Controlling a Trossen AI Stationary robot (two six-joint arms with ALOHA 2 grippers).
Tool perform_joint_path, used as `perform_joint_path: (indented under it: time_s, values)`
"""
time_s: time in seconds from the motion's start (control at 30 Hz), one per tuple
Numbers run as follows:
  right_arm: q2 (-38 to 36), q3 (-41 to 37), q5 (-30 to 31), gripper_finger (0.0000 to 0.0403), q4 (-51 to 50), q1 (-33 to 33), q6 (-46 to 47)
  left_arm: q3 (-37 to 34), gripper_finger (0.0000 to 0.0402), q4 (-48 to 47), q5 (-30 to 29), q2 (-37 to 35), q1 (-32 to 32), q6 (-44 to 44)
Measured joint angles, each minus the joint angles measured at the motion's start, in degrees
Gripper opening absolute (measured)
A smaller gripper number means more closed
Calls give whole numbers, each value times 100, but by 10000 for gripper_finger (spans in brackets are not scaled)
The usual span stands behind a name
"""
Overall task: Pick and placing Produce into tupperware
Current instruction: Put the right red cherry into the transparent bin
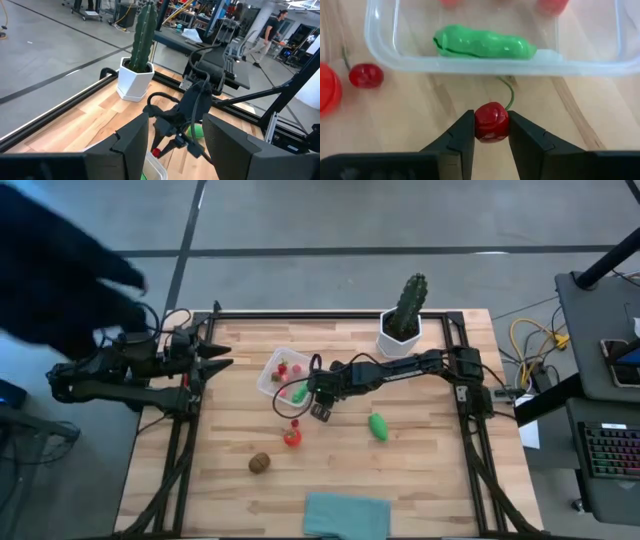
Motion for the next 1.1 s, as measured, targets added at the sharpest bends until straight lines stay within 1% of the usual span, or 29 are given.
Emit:
perform_joint_path:
  time_s: [0.2, 0.3, 0.43, 0.57, 0.7, 0.8, 0.93, 1.0, 1.1]
  values:
    - [-131, -7, 1, 105, -760, 62, -102, -2, 173, -29, 1, -24, -2, 4]
    - [-327, -9, -18, 106, -893, 120, -42, -2, 173, -56, 1, -33, -2, 6]
    - [-794, -7, 18, 102, -853, 161, -26, -9, 173, -150, 2, -39, -1, 5]
    - [-1287, -7, 353, 101, -785, 162, 52, -31, 173, -224, 3, -35, -1, 7]
    - [-1528, -4, 451, 104, -223, 84, 58, -75, 173, -151, 1, -37, 0, 7]
    - [-1411, 0, 379, 104, 231, -78, 229, -78, 173, -138, 1, -10, -2, 6]
    - [-1010, 47, -202, 107, 882, -370, 589, -79, 173, -108, 1, 32, 0, 2]
    - [-746, 230, -308, 110, 1077, -439, 603, -79, 173, -114, 1, 44, -2, -1]
    - [-325, 654, -406, 114, 1154, -451, 359, -79, 173, -114, 0, 83, -2, -74]
